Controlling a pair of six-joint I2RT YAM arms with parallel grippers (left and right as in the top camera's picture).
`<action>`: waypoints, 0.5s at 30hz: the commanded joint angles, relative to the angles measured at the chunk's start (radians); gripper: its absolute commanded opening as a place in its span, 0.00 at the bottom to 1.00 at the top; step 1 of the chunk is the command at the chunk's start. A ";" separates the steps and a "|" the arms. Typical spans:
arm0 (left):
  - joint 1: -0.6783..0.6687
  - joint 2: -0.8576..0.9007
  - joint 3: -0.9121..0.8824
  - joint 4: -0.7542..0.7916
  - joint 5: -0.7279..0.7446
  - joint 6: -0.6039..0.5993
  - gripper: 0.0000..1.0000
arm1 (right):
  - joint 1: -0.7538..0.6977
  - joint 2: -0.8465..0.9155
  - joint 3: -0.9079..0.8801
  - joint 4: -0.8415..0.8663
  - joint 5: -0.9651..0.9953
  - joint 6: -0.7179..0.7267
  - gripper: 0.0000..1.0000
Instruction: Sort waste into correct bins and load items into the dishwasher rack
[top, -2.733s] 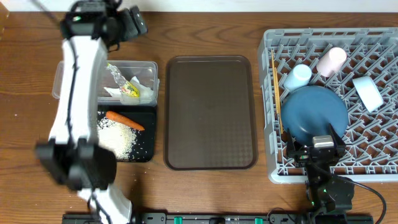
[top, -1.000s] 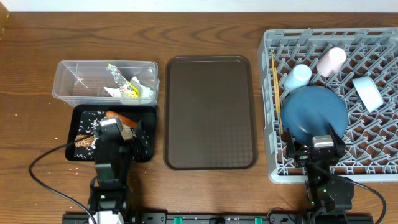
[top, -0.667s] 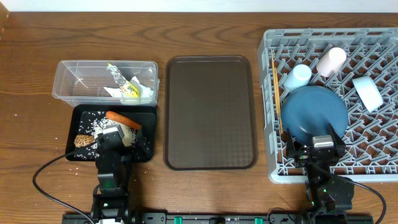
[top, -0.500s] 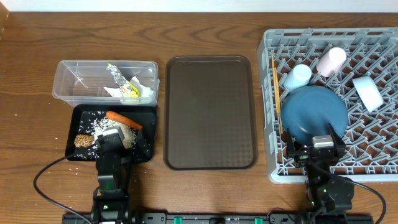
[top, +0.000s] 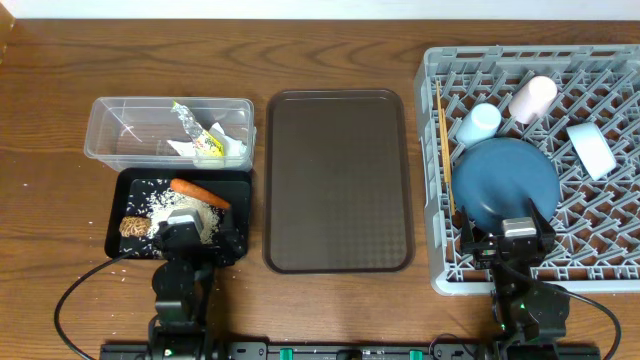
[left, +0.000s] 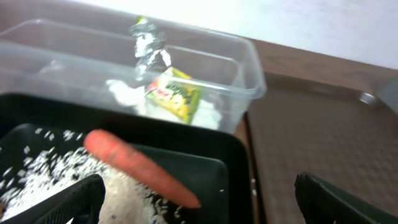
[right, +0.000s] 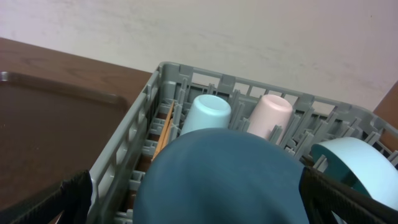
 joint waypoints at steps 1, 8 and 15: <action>-0.036 -0.045 -0.010 -0.049 -0.055 0.077 0.98 | -0.008 -0.004 -0.001 -0.004 -0.004 -0.011 0.99; -0.066 -0.166 -0.010 -0.049 -0.059 0.208 0.98 | -0.008 -0.004 -0.001 -0.004 -0.004 -0.011 0.99; -0.066 -0.202 -0.010 -0.049 -0.060 0.312 0.98 | -0.008 -0.004 -0.001 -0.004 -0.004 -0.011 0.99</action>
